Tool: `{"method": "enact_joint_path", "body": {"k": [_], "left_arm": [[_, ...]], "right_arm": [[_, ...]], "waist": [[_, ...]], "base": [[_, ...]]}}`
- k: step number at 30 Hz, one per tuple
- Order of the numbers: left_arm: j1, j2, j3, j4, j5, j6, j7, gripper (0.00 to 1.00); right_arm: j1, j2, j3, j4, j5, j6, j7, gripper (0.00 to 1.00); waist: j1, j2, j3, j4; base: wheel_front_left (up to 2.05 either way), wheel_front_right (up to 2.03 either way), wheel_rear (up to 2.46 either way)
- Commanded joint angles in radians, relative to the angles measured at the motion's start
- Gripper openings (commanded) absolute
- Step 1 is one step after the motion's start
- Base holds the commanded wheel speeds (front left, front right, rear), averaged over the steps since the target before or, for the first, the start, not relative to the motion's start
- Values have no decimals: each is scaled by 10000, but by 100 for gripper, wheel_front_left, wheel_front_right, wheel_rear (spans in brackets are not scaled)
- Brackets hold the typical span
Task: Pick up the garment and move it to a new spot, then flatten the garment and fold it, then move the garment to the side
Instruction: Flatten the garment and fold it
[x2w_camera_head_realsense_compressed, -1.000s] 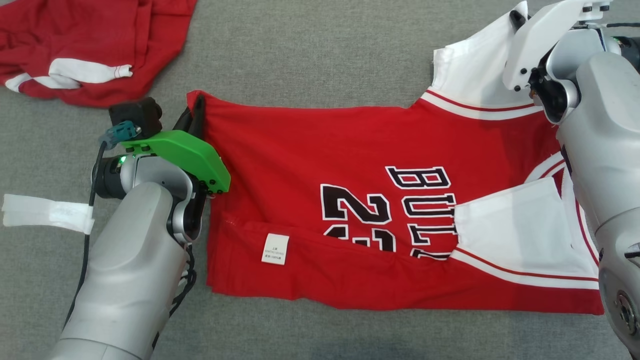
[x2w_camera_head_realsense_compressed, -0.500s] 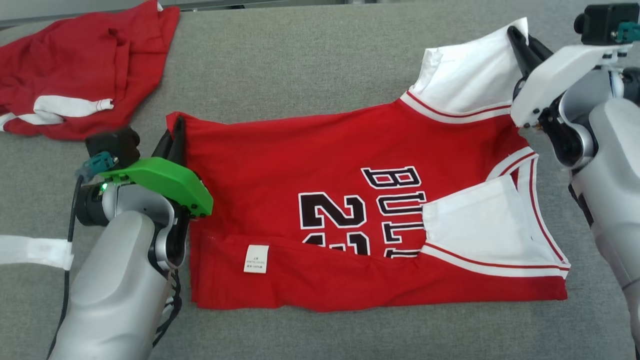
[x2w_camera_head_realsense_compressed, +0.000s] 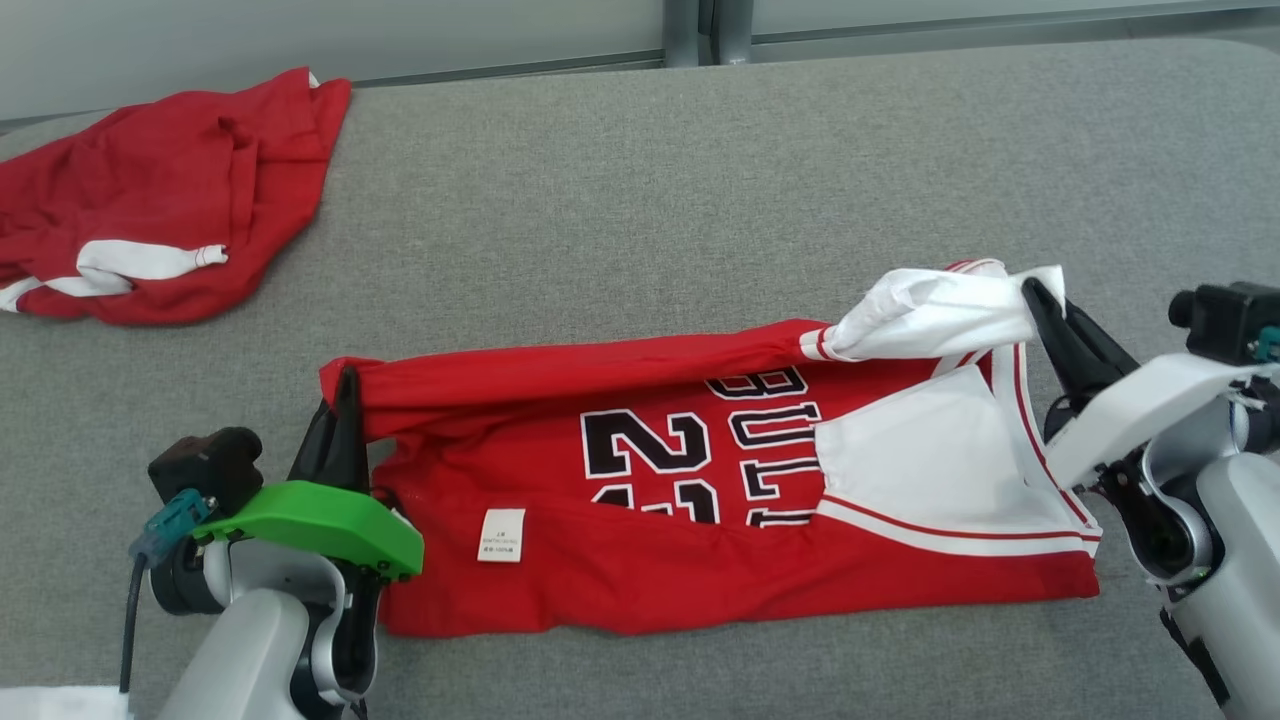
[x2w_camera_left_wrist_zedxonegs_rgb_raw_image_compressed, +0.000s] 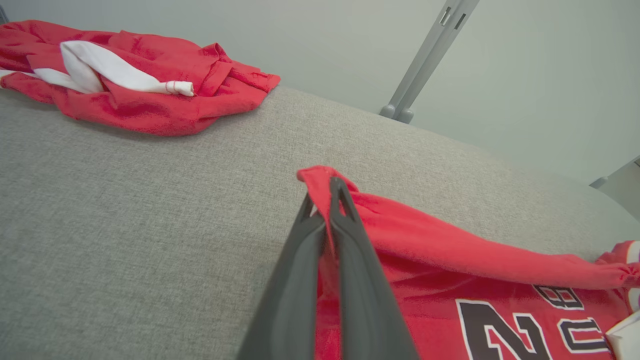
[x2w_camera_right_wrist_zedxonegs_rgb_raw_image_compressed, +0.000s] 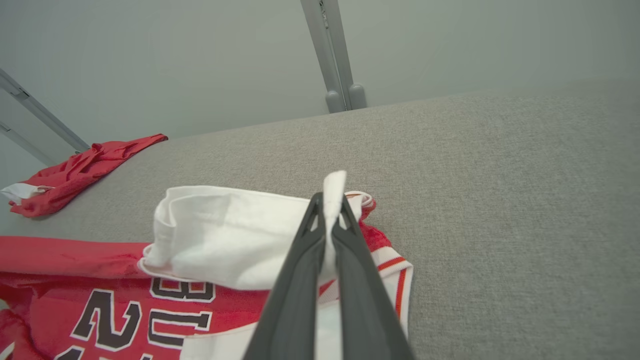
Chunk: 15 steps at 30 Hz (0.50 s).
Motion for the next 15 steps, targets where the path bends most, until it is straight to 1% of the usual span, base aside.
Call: {"method": "enact_joint_path", "body": {"k": [1,3,7,11,12,15], "left_arm": [[285,185,75,-306,-41,101,-46,0],[687,415,59,-978,91,227,-55,0],[1233,544,-24,-1768,129,445,69,0],[1962,455,3,-2314,-83,660,7,0],[2348,347,68,-2415,-228,763,-84,0],[2817,190,124,-2367,-399,859,-244,0]], "right_arm": [[430,-28,-246,-294,-125,-6,-36,0],[1220,77,-699,-897,-329,-5,102,0],[2027,386,-1115,-1579,-561,-5,336,0],[2716,727,-1383,-2013,-754,-5,502,0],[3028,853,-1505,-2109,-879,-5,525,0],[3389,1077,-1742,-2076,-1045,-3,440,0]], "waist": [[1,97,-64,-48],[1,97,-140,-91],[1,97,-193,-197],[1,97,-241,-249],[1,97,-291,-266],[1,97,-381,-282]], "base": [[0,0,0],[0,0,0],[0,0,0],[0,0,0],[0,0,0],[0,0,0]]}}
